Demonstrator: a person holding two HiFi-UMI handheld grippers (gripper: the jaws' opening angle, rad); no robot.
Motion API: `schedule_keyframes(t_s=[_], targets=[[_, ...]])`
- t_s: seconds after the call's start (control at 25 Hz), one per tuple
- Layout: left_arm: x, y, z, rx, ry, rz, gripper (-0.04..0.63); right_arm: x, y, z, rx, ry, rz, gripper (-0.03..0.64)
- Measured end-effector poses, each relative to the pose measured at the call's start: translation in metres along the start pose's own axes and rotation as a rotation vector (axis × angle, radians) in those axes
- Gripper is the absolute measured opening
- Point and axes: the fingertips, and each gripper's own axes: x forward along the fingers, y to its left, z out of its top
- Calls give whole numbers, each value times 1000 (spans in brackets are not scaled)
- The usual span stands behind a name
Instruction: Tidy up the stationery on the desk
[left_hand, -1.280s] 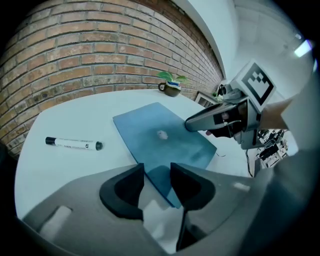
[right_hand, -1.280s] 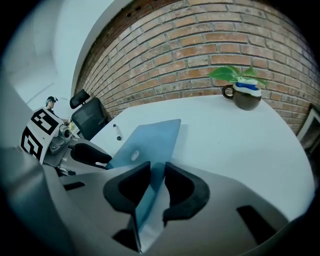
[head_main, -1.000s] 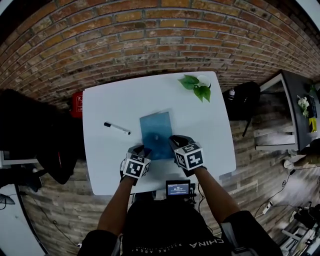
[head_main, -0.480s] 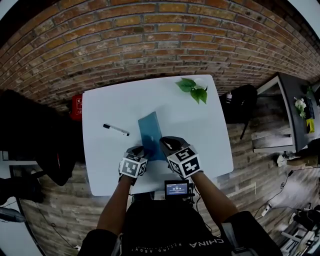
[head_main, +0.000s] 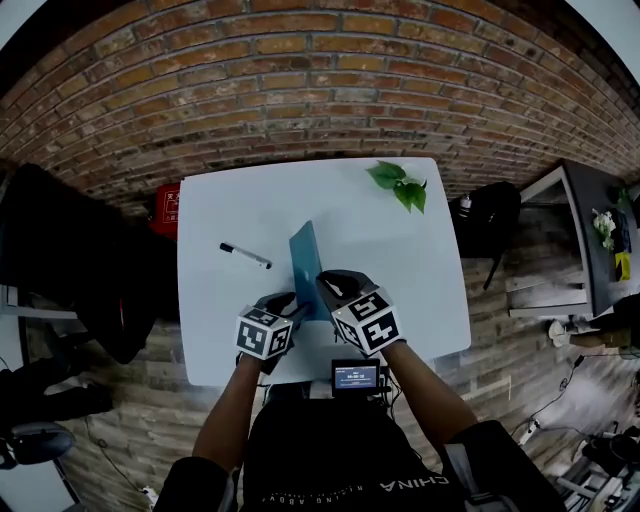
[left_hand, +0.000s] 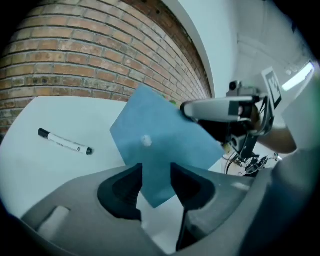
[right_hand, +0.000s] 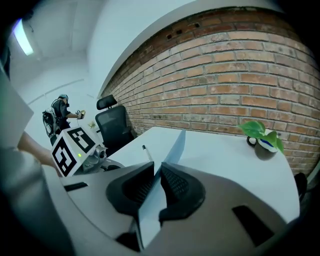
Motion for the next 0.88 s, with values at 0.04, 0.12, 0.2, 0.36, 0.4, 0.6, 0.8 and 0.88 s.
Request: schedule_keyframes(t_s=[0.04, 0.12, 0.2, 0.36, 0.4, 0.6, 0.8, 0.88], targets=[[-5, -4, 6, -13, -23, -15, 173, 1, 2, 1, -4, 1, 3, 51], [-13, -13, 15, -14, -48, -39, 173, 3, 6, 3, -15, 3, 9, 51], [-20, -23, 23, -9, -61, -62, 173, 4, 10, 5, -22, 5, 18, 51], [-33, -36, 34, -17, -92, -85, 173, 7, 15, 8, -27, 9, 37, 51], [-36, -38, 36, -30, -101, -95, 173, 8, 16, 9, -27, 10, 42, 51], [-49, -56, 46, -57, -125, -127, 179, 11, 21, 10, -32, 16, 64, 52], [-46, -59, 48, -42, -56, -65, 191, 15, 30, 14, -43, 20, 95, 52], [-43, -54, 46, -43, -22, -20, 193, 16, 33, 16, -50, 19, 107, 54]])
